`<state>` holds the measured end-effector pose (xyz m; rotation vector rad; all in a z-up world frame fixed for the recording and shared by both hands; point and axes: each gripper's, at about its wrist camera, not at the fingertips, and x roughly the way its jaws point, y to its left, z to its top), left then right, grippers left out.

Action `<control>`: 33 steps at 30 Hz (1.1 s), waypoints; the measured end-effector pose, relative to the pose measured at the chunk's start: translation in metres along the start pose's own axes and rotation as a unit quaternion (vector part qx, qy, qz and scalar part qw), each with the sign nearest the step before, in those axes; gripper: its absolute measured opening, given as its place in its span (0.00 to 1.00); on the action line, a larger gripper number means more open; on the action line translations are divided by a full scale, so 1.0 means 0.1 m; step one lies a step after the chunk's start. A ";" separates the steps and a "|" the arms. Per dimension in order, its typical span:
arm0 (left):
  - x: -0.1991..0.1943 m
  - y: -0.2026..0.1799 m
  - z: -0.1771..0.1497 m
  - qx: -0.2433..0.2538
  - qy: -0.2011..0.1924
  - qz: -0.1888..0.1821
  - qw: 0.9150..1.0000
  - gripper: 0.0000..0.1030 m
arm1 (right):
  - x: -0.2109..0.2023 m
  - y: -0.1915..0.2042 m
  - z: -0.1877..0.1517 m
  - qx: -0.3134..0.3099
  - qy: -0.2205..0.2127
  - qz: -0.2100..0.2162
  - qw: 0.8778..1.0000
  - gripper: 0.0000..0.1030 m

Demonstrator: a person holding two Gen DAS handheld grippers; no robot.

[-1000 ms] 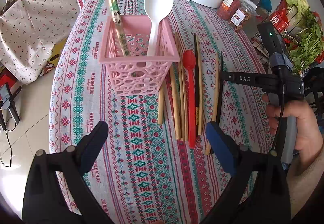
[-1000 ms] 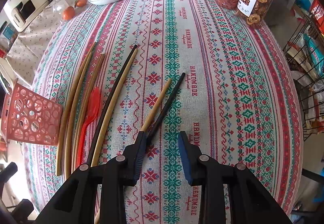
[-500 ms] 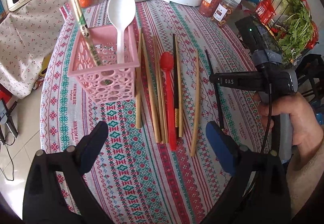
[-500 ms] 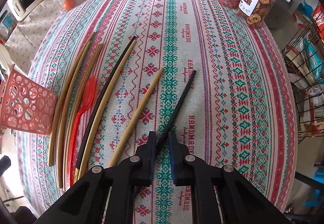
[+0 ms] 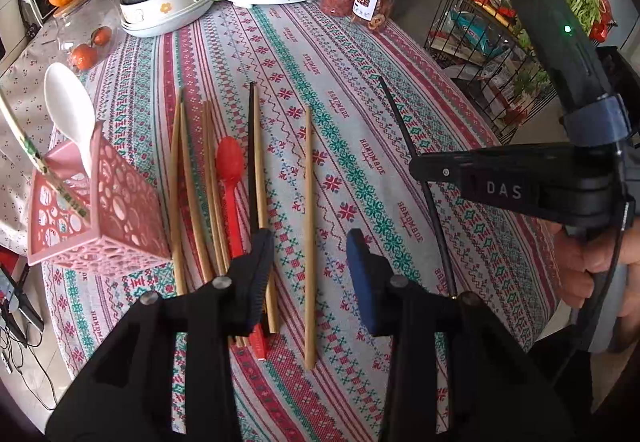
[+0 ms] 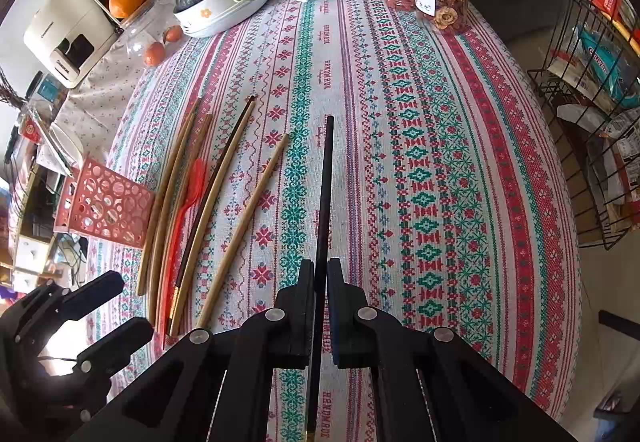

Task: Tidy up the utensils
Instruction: 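Grasp a black chopstick with the right gripper, then grasp a wooden chopstick with left gripper while right holds black chopstick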

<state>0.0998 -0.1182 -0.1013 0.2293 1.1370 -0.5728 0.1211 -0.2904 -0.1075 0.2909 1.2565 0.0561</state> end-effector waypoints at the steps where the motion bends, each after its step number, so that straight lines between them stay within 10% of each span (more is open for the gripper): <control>1: 0.08 -0.02 0.06 -0.002 0.006 0.002 1.000 0.28 | -0.03 -0.02 0.01 -0.001 -0.003 0.001 1.000 0.06; 21: 0.97 -0.09 0.70 -0.046 0.076 0.030 0.996 0.07 | -0.07 -0.19 0.11 0.008 -0.006 0.022 1.000 0.06; 33: 0.21 -0.07 0.33 -0.035 -0.021 0.004 0.999 0.06 | -0.30 0.03 0.09 -0.001 -0.047 0.040 0.998 0.05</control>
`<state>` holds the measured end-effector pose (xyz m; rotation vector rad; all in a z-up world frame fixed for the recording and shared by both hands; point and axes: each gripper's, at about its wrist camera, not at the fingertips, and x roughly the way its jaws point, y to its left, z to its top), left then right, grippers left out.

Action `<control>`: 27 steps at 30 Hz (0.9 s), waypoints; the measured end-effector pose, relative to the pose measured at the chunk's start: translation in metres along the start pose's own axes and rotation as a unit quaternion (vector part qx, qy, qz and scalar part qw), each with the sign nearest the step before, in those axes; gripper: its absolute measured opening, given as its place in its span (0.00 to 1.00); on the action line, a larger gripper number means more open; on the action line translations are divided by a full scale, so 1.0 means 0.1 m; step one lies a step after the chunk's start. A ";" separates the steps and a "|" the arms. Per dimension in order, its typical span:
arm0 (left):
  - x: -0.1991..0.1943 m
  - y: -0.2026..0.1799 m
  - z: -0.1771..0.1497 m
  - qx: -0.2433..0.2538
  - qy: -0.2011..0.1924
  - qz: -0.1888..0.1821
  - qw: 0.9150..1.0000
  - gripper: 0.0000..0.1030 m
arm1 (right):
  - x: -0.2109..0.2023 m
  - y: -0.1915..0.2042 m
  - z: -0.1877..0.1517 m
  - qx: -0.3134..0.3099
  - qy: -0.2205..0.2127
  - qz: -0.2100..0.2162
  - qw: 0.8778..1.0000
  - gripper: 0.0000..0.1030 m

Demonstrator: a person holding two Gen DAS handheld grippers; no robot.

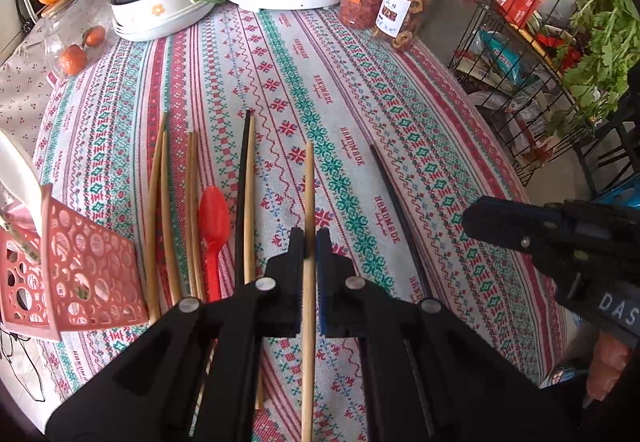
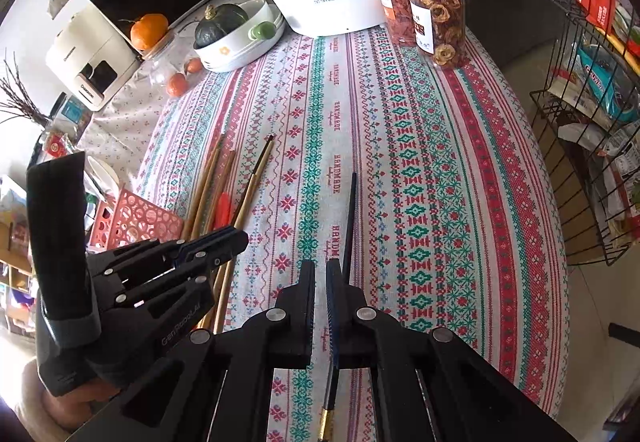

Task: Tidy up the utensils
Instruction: 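Grasp a wooden chopstick with left gripper while right holds black chopstick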

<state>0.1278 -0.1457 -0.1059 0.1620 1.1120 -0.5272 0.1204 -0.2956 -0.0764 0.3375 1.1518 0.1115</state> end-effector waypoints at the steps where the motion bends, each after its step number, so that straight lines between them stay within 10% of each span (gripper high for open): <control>1: -0.10 0.00 -0.01 0.006 -0.011 -0.004 1.000 0.06 | -0.03 0.03 0.00 -0.002 -0.005 0.002 1.000 0.05; 9: -0.75 0.13 -0.22 0.005 -0.084 -0.035 0.996 0.06 | -0.26 0.28 -0.07 -0.031 -0.039 0.020 0.999 0.04; 18: -0.66 0.38 -0.24 -0.028 -0.061 -0.053 0.996 0.06 | -0.02 0.06 0.06 -0.006 -0.012 -0.013 1.000 0.06; 22: -0.70 0.35 -0.22 -0.027 -0.068 -0.054 0.996 0.06 | 0.35 -0.02 0.15 0.004 0.025 -0.031 0.999 0.31; 27: -0.72 0.34 -0.24 -0.018 -0.071 -0.052 0.996 0.06 | 0.77 -0.01 0.17 -0.022 0.063 -0.095 0.993 0.34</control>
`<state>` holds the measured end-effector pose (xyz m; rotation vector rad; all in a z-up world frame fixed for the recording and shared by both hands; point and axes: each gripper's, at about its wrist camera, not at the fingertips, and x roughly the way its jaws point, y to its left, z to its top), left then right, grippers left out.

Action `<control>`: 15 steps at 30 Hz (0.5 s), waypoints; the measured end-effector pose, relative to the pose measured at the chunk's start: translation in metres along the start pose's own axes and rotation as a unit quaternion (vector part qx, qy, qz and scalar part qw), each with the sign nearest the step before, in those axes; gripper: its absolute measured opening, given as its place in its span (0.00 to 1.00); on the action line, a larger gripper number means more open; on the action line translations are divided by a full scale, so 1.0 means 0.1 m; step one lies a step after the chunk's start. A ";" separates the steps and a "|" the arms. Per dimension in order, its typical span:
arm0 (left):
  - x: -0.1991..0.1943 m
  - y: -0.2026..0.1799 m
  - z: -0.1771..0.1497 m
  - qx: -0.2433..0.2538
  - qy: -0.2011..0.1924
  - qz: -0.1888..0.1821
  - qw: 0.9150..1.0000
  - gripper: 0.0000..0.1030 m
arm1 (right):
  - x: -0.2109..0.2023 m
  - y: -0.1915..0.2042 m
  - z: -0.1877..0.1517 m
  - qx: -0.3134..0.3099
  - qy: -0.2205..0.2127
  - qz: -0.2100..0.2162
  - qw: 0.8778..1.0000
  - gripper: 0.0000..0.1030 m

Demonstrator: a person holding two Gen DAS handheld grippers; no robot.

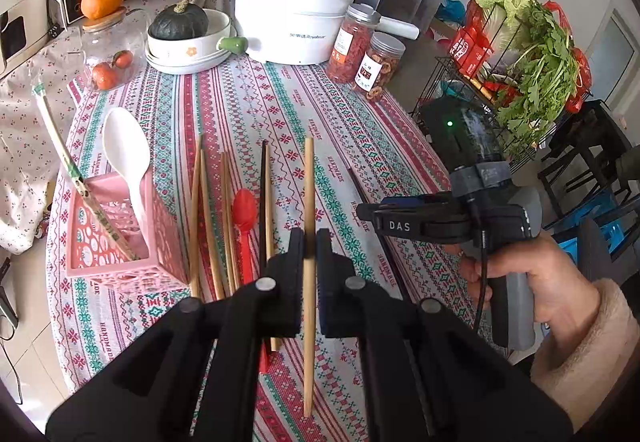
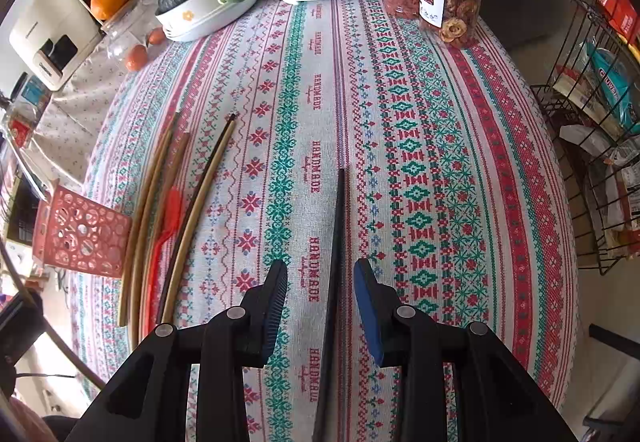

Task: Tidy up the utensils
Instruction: 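Grasp a wooden chopstick with left gripper while right holds black chopstick, then lift both chopsticks and lower them upright into the pink basket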

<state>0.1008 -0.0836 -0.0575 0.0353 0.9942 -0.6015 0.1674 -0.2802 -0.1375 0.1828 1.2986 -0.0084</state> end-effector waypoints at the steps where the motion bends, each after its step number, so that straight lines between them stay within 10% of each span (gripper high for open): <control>1: 0.00 0.00 -0.02 0.002 0.002 0.001 1.000 0.06 | 0.06 0.02 0.01 -0.008 0.005 -0.010 1.000 0.34; 6: -0.01 0.05 -0.08 0.000 0.006 0.003 1.000 0.06 | 0.13 0.20 -0.02 -0.054 0.003 -0.043 0.998 0.31; 9: -0.05 0.08 -0.11 -0.003 0.002 0.005 1.000 0.06 | 0.13 0.31 -0.09 -0.069 0.002 -0.029 0.997 0.07; 15: -0.25 0.15 -0.17 -0.009 -0.022 0.010 1.000 0.06 | -0.03 0.39 -0.22 -0.065 -0.020 -0.004 0.998 0.05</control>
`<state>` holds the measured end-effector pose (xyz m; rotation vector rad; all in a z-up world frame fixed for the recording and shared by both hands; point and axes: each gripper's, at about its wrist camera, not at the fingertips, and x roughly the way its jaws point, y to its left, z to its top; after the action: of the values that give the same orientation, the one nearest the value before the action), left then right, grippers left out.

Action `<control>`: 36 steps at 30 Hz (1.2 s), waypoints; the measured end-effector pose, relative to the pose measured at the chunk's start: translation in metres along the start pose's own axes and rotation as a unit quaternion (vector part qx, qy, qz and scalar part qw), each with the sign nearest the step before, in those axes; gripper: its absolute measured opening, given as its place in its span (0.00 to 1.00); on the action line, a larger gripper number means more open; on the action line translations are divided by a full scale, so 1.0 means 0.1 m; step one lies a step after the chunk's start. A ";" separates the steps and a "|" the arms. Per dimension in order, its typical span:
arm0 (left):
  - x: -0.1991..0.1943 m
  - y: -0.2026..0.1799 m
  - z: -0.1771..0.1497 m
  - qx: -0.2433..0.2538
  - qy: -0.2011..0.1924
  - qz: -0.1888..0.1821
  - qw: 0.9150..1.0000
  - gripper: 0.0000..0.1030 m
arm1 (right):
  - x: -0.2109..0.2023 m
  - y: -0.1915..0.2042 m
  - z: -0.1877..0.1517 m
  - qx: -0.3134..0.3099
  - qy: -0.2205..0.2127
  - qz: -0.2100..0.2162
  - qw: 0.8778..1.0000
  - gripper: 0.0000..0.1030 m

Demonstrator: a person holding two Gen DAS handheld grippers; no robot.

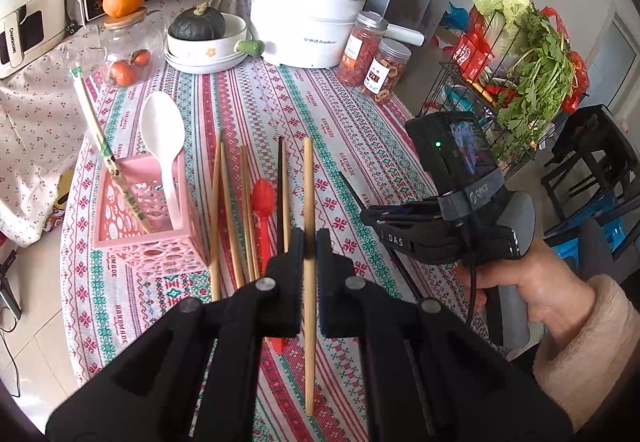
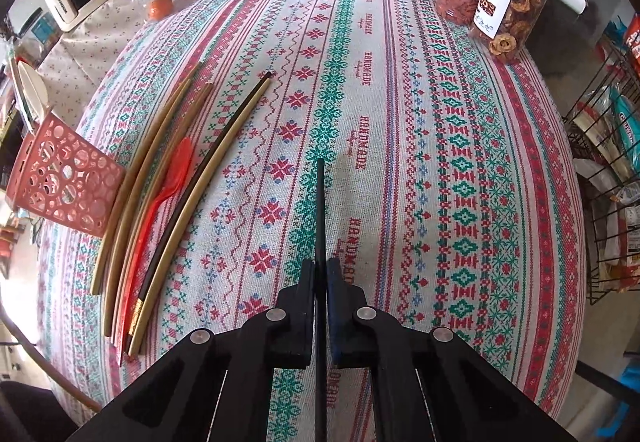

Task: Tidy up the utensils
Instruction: 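Lift both chopsticks and lower them upright into the pink basket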

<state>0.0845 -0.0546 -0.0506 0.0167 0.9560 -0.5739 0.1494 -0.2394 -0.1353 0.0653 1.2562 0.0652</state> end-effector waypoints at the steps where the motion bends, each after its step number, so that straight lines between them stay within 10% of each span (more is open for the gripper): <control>1: -0.06 0.02 -0.01 0.000 -0.007 0.001 1.000 0.06 | -0.09 0.02 -0.02 0.001 -0.013 0.006 1.000 0.05; 12: -0.77 0.31 -0.04 -0.011 -0.116 -0.011 0.993 0.06 | -1.10 0.17 -0.35 -0.032 -0.172 0.035 0.984 0.05; 26: -1.47 0.63 0.17 -0.050 -0.262 0.008 0.964 0.06 | -1.87 0.41 -0.25 -0.041 -0.303 0.071 0.949 0.05; 36: -1.43 0.89 0.29 -0.077 -0.278 0.055 0.956 0.06 | -2.14 0.63 -0.04 -0.047 -0.334 0.105 0.935 0.05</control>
<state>0.0851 0.0787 0.0565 -0.2207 0.4434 -0.3682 0.0791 -0.1946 0.0720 0.1277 0.5586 0.2661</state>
